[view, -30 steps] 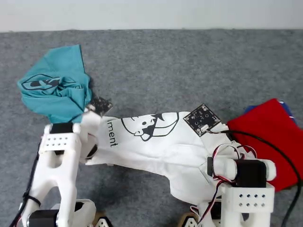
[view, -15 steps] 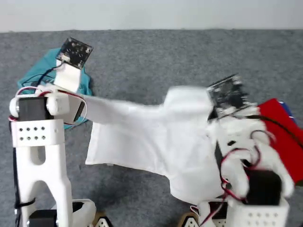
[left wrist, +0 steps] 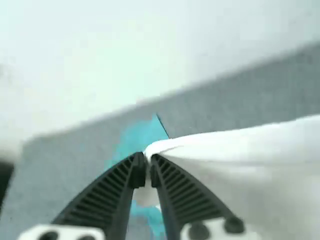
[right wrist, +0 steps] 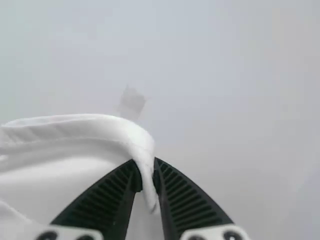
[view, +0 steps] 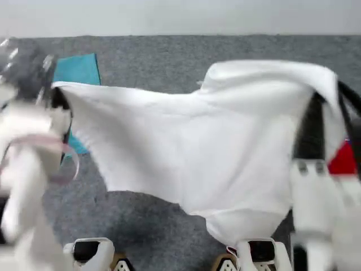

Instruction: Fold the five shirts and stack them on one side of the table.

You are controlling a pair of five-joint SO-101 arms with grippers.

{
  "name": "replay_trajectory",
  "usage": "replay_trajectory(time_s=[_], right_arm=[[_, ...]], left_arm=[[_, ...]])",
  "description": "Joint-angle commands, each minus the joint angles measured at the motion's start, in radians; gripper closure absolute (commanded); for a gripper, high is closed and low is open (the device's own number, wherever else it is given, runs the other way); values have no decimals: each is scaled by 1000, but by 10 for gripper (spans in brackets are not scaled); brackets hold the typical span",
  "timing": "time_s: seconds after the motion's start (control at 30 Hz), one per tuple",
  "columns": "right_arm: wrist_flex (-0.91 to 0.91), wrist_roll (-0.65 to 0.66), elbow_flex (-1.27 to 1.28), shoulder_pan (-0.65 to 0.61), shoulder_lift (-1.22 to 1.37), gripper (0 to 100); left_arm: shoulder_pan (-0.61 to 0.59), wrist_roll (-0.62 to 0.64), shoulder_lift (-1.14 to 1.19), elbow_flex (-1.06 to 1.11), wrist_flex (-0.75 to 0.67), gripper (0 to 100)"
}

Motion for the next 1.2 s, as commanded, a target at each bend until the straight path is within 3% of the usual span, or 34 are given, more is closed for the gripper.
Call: replay_trajectory(time_s=[0.0, 0.23, 0.57, 0.9, 1.17], right_arm=[[111, -11, -172, 15, 16, 988], [220, -14, -218, 147, 16, 988], [254, -55, -94, 154, 81, 988], [-44, -92, 238, 151, 177, 988], [-286, -44, 404, 41, 390, 988]], left_arm=[[0, 29, -172, -51, 21, 987], [-8, 54, -311, -51, 21, 987], [0, 48, -284, 71, 15, 987], [-6, 52, -199, 363, -192, 987], [0, 52, -11, 490, -394, 987]])
